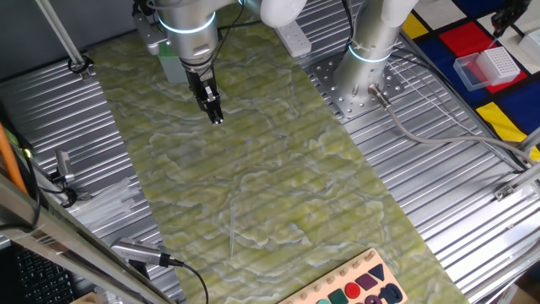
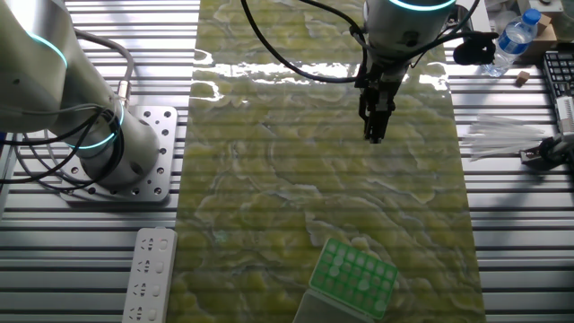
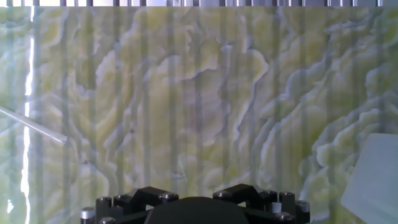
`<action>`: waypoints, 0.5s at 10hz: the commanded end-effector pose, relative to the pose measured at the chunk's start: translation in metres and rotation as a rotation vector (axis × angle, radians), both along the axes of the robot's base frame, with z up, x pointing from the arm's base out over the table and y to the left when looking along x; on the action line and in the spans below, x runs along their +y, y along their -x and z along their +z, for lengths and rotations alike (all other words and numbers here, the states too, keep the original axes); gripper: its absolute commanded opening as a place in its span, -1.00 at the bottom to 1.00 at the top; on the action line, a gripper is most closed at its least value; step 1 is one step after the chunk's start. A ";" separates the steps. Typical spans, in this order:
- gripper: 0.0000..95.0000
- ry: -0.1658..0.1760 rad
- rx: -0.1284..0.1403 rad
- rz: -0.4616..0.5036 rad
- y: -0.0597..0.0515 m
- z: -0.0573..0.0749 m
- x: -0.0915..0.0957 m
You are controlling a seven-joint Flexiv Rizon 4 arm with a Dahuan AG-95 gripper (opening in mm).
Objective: Insert a large pipette tip into the holder for large pipette tips
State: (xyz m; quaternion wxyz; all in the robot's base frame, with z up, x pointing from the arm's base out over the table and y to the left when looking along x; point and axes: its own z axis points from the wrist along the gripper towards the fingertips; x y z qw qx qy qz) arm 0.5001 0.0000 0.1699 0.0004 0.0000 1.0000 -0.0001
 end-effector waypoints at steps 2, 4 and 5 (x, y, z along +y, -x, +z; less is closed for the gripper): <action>-1.00 -0.024 -0.051 0.259 0.000 0.000 0.000; -1.00 -0.024 -0.050 0.262 0.000 0.001 0.000; -1.00 -0.024 -0.049 0.264 0.000 0.001 0.000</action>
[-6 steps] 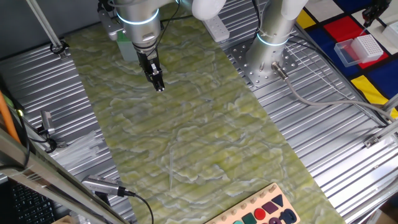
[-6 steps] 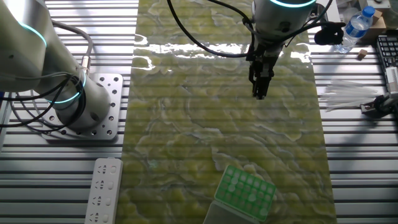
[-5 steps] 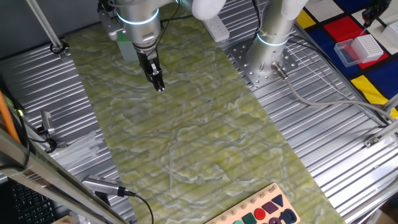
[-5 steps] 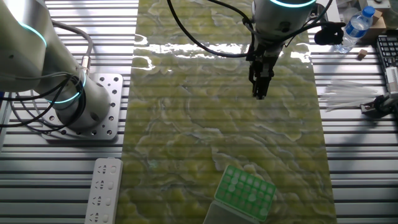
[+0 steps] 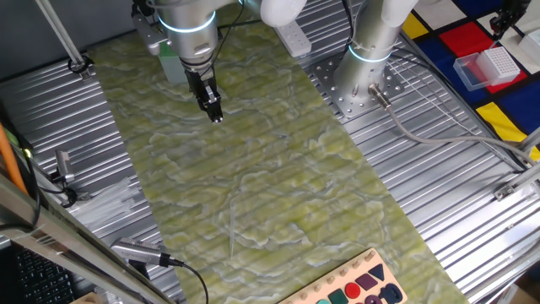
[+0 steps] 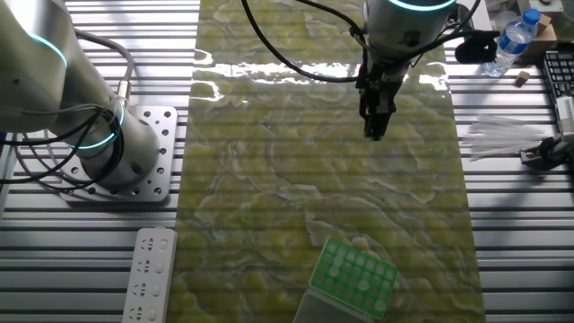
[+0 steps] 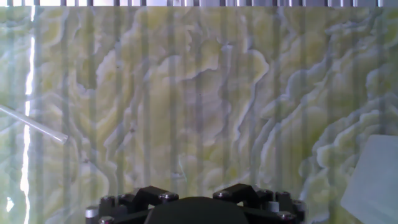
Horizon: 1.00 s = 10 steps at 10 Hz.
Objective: Insert a large pipette tip into the holder for large pipette tips
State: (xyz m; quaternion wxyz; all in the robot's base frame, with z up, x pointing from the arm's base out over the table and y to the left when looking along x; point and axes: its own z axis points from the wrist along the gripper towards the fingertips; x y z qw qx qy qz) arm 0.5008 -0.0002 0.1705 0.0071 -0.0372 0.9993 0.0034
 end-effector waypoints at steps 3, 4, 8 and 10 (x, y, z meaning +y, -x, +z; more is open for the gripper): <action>-1.00 -0.021 -0.033 0.202 0.001 0.000 0.001; -1.00 -0.021 -0.033 0.213 0.001 0.000 0.001; -1.00 -0.015 -0.035 0.298 -0.003 -0.003 0.014; -1.00 -0.014 -0.041 0.353 -0.013 -0.008 0.041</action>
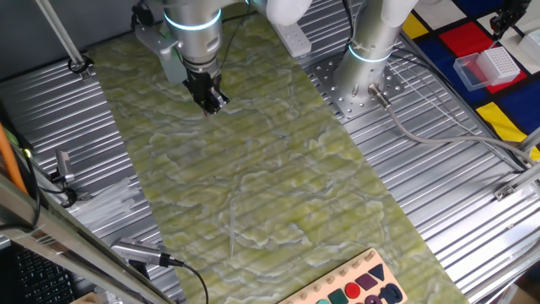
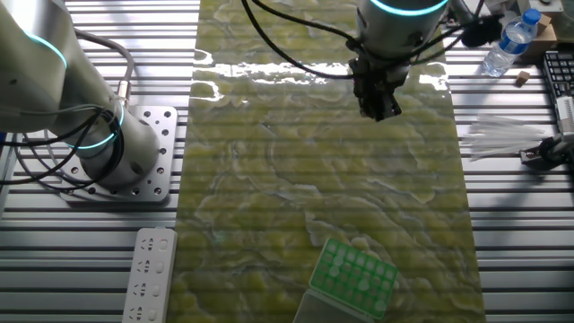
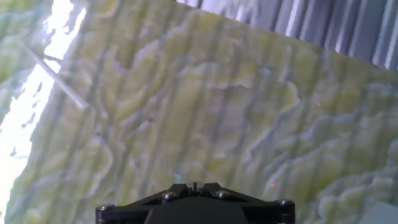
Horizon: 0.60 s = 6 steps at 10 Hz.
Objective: Insert a large pipette tip into the holder for large pipette tips
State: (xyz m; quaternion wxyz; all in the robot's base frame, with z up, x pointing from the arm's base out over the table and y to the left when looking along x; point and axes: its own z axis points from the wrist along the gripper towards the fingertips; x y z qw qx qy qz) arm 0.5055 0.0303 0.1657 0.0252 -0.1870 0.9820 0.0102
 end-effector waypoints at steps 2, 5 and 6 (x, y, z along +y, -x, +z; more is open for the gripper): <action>-1.00 0.001 -0.004 0.105 -0.021 -0.001 0.020; -1.00 0.015 0.000 0.165 -0.026 -0.001 0.024; -1.00 0.012 -0.003 0.170 -0.026 -0.001 0.024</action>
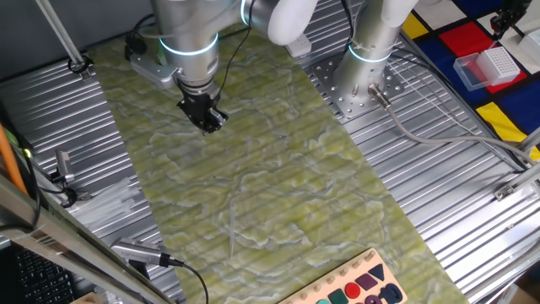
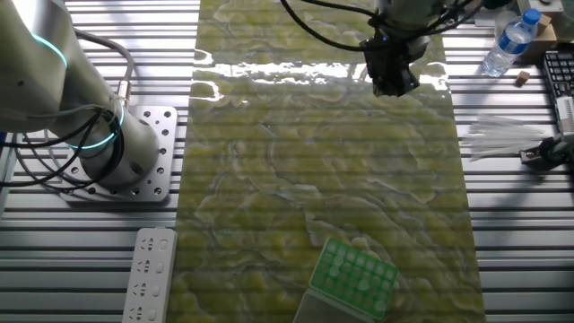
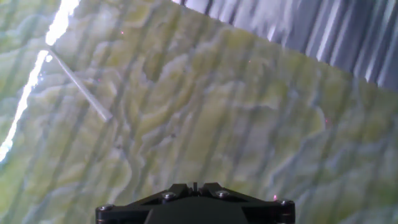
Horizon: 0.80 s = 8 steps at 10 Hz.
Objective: Insert a large pipette tip into the holder for large pipette tips
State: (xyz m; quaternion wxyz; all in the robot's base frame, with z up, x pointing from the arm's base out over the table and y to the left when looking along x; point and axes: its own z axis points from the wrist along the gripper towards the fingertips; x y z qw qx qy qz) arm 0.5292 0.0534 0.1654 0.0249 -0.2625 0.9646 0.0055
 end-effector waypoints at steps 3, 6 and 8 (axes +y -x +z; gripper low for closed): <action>-1.00 0.002 0.004 0.033 -0.002 0.000 0.001; -1.00 -0.028 -0.025 0.156 -0.002 0.000 0.001; -1.00 -0.091 -0.113 0.295 -0.002 0.000 0.001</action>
